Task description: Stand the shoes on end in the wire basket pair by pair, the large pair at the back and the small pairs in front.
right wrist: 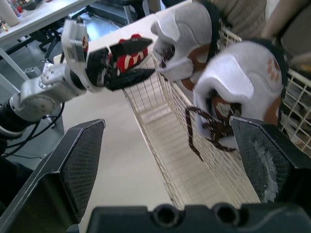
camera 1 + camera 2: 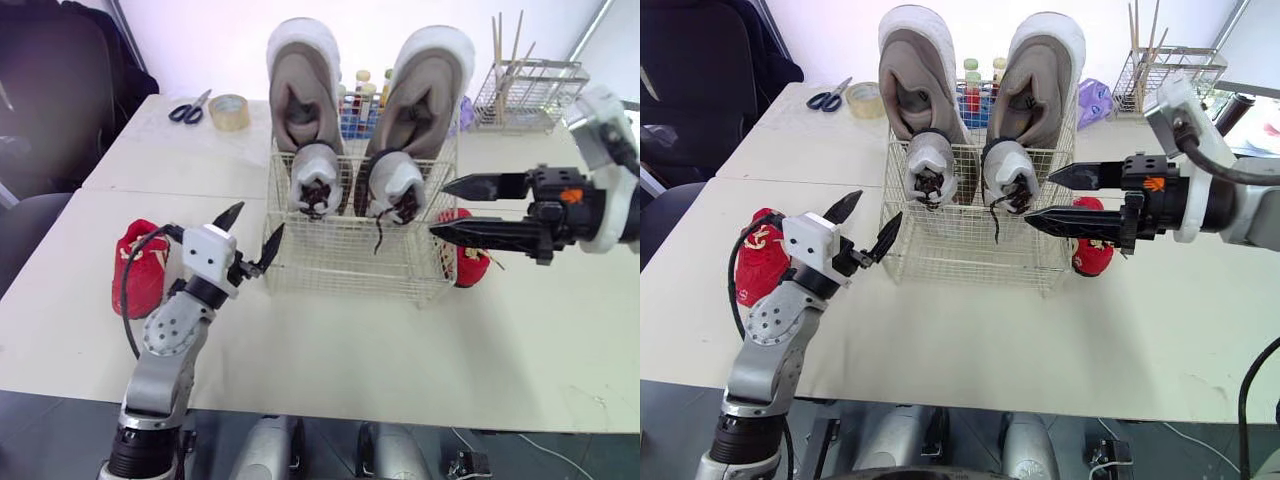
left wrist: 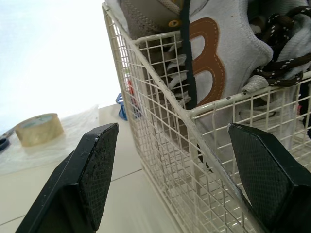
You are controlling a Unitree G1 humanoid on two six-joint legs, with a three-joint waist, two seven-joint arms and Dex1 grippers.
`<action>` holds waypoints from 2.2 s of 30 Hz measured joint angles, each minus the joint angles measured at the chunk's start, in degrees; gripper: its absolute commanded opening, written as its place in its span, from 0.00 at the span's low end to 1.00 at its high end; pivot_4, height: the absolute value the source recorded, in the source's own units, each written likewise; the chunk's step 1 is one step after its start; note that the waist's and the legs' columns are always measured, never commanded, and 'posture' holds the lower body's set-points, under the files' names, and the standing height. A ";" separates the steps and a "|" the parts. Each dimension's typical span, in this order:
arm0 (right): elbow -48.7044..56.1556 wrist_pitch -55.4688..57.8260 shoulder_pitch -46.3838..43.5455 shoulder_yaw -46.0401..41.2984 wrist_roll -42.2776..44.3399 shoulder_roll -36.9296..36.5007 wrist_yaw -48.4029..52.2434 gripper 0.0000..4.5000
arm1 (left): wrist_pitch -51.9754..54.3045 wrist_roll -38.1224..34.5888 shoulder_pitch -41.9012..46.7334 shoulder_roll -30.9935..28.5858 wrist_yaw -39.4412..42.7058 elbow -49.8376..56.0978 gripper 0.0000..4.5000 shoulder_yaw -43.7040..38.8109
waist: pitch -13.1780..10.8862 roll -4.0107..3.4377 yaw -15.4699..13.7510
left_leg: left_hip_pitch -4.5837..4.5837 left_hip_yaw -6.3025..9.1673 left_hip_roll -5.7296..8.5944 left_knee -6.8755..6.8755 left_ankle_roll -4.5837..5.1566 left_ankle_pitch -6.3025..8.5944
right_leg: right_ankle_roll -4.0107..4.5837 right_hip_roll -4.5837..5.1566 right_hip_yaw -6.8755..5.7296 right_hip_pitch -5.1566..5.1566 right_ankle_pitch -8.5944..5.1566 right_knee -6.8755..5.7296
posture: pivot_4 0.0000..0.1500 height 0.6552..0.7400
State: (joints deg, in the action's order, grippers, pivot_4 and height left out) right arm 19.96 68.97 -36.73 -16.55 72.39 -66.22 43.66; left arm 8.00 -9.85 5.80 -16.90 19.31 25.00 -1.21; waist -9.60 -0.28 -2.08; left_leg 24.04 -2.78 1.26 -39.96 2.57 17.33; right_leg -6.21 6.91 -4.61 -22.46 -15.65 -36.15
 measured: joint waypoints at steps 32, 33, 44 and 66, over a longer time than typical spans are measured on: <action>4.79 -33.42 48.79 -16.06 -36.31 34.05 -15.19 1.00 | 45.85 -72.09 2.09 -27.48 2.43 23.99 0.99 -13.08 | -0.28 -0.45 1.34 | -1.23 0.08 -0.02 0.95 -0.79 -0.40 | -0.10 -0.39 0.13 0.84 -0.01 0.10 | 1.00 1.00; 4.91 -35.17 49.26 -14.29 -38.44 35.36 -16.36 1.00 | 45.40 -72.05 0.57 -28.04 2.76 24.41 0.99 -12.97 | -0.28 -0.44 1.37 | -1.27 0.08 -0.04 0.97 -0.80 -0.40 | -0.07 -0.42 0.14 0.87 -0.02 0.11 | 1.00 1.00; -0.64 -43.74 42.29 -1.46 -50.16 45.28 -25.73 1.00 | 41.95 -67.18 -6.78 -31.59 6.32 25.80 0.99 -11.76 | -0.31 -0.50 1.32 | -1.27 0.05 -0.03 1.03 -0.86 -0.34 | 0.22 -0.37 0.21 0.77 -0.17 0.12 | 1.00 1.00; -25.02 -58.74 26.94 3.42 -58.92 51.98 -32.33 0.45 | 39.92 -61.52 -6.62 -33.56 7.02 24.75 1.00 -8.91 | -0.27 -0.42 1.96 | -1.14 0.03 -0.04 1.02 -0.76 -0.40 | 0.24 -0.39 0.21 0.64 -0.18 0.05 | 1.00 1.00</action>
State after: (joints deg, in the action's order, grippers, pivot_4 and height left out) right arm -5.06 10.23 -9.79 -13.12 13.47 -14.23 11.33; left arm 47.92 -71.37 -0.82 -50.46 26.33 49.75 -10.12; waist -9.87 -0.69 -0.12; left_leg 22.90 -2.75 1.23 -38.94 1.81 16.93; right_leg -5.97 6.52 -4.40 -21.82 -15.83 -36.11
